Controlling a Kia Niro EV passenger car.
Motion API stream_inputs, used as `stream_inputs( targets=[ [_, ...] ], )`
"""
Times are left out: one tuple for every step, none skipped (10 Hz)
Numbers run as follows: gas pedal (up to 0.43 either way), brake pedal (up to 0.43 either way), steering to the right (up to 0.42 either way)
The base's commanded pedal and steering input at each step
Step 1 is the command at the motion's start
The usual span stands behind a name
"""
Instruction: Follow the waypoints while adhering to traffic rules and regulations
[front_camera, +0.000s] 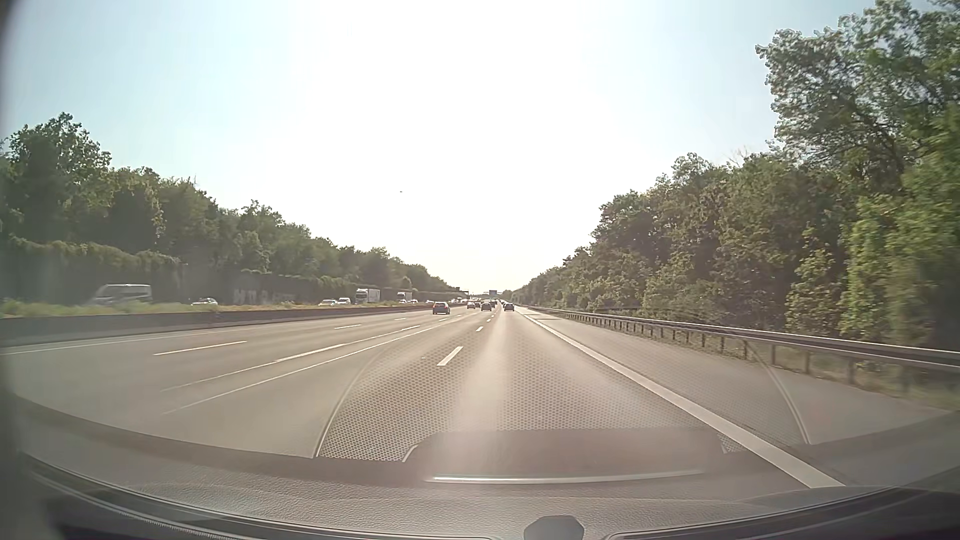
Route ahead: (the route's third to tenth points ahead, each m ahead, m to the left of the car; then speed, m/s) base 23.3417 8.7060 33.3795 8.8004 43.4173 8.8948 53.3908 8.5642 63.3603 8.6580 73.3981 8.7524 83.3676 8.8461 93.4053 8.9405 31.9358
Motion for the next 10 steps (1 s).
stream_inputs(
  targets=[
    [0.028, 0.03, 0.0],
    [0.028, 0.03, 0.0],
    [0.039, 0.03, 0.001],
    [0.059, 0.03, 0.001],
    [0.067, 0.03, 0.001],
    [0.067, 0.03, 0.001],
    [0.067, 0.03, 0.002],
    [0.067, 0.03, 0.001],
    [0.067, 0.03, 0.001],
    [0.067, 0.03, 0.002]
  ],
)
